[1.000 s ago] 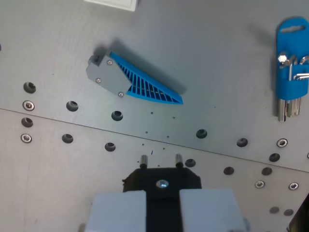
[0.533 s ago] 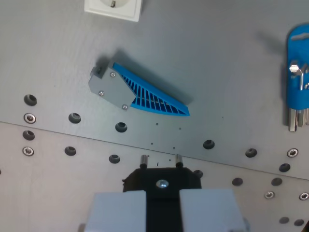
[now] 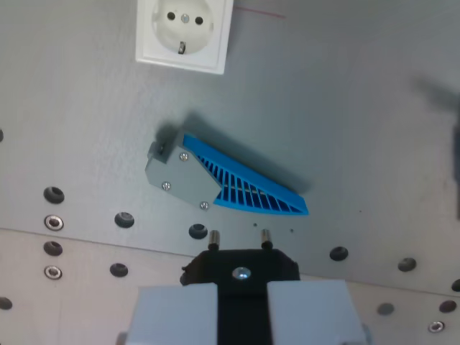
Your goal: Move above the white socket
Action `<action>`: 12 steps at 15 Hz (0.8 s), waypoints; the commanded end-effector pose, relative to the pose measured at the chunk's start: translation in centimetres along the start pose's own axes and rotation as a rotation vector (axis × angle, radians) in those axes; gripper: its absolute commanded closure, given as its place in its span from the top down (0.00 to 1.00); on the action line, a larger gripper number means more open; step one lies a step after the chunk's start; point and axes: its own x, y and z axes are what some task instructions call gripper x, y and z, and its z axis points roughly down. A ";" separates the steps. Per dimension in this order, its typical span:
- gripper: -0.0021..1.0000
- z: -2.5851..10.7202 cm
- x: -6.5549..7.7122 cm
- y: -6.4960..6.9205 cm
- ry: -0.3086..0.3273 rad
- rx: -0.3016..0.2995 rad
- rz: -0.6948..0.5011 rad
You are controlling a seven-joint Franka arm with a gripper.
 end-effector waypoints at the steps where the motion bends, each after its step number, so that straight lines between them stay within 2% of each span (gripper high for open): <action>1: 0.00 1.3 0.7 -0.6 0.047 -0.006 0.077; 12: 0.00 6.8 3.3 -2.0 0.016 -0.005 0.126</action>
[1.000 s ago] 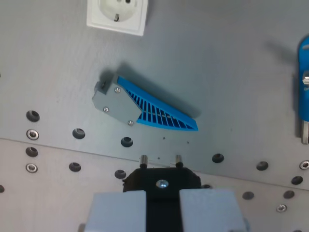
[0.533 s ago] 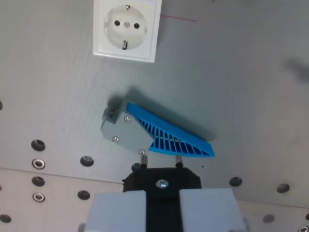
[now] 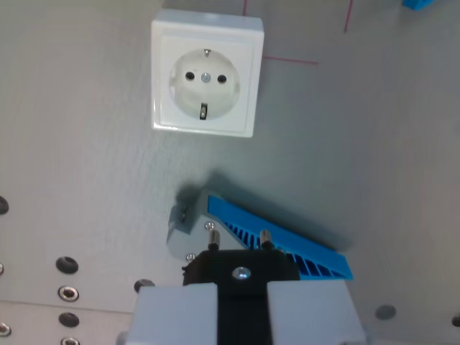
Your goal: Move above the white socket
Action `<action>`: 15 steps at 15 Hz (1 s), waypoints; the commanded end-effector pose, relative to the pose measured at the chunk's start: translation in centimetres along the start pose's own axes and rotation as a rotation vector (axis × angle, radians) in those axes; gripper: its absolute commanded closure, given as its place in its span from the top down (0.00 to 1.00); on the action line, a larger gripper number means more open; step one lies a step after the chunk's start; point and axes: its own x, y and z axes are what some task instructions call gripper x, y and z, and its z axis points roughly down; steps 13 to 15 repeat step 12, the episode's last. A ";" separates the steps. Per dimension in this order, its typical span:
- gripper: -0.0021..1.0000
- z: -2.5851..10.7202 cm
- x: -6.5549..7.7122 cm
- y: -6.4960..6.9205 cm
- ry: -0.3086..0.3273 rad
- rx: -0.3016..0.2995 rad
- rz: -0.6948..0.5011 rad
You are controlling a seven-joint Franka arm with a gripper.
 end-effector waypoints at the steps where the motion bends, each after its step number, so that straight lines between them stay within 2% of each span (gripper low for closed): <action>1: 0.00 1.6 1.3 -0.7 -0.003 -0.012 0.068; 12: 0.00 7.2 2.8 -1.5 -0.017 -0.026 0.070; 15: 0.00 7.2 2.8 -1.5 -0.017 -0.026 0.070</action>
